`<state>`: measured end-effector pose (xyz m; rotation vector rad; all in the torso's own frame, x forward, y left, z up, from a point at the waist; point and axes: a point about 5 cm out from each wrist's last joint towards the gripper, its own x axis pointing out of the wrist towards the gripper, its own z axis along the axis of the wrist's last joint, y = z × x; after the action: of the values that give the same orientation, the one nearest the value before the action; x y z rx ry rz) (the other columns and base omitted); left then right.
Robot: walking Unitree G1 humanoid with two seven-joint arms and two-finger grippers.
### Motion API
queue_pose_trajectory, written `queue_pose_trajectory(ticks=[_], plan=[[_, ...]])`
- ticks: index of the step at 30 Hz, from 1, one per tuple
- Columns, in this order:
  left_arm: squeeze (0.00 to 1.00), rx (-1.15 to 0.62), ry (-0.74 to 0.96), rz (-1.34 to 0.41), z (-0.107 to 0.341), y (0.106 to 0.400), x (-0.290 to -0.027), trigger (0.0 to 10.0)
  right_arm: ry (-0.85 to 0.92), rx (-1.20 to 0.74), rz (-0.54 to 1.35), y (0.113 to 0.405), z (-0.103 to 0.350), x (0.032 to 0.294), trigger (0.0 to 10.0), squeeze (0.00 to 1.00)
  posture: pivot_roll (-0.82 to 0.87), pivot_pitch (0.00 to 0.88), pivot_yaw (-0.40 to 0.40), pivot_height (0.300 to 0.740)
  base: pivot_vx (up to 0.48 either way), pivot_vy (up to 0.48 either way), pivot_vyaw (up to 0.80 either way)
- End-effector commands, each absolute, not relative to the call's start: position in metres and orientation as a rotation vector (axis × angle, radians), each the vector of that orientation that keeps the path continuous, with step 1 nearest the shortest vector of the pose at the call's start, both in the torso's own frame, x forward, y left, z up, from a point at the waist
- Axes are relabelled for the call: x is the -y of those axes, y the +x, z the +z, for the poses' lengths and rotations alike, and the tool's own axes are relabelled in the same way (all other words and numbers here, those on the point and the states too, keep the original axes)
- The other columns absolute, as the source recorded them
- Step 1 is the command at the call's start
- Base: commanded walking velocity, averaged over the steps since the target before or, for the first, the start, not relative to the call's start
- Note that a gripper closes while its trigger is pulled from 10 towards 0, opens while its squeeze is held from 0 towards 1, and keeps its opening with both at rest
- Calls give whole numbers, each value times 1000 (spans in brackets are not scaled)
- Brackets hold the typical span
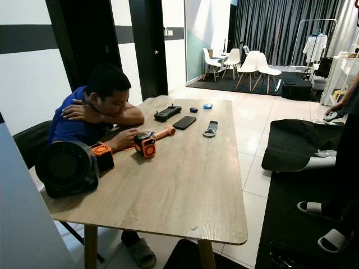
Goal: Hang keys on a hook
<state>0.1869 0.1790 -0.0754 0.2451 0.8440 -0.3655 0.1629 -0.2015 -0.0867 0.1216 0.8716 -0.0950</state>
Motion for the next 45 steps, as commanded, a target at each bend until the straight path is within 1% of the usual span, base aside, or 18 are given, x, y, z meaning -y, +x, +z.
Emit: queue_pose_trajectory(ticks=[1,18,25,30,34,45], plan=[[0,-851,260,-378,-77,184,-181,10000,132,-896,-93,159,-89,199,10000,0,42,0,23,740,0,0,0],[0,-841,218,-354,-76,183,-181,10000,144,-915,-77,155,-92,194,10000,0,43,0,19,740,0,0,0],[0,-821,202,-328,-73,189,-182,10000,157,-916,-81,155,-92,193,10000,0,44,0,20,740,0,0,0],[0,-817,206,-328,-73,189,-181,10000,134,-906,-45,156,-91,192,10000,0,45,0,20,740,0,0,0],[0,-818,210,-333,-73,189,-181,10000,101,-919,-11,155,-92,190,10000,0,45,0,20,740,0,0,736],[0,-812,210,-328,-73,188,-181,10000,98,-926,-14,154,-92,191,10000,0,50,0,14,740,0,0,800]])
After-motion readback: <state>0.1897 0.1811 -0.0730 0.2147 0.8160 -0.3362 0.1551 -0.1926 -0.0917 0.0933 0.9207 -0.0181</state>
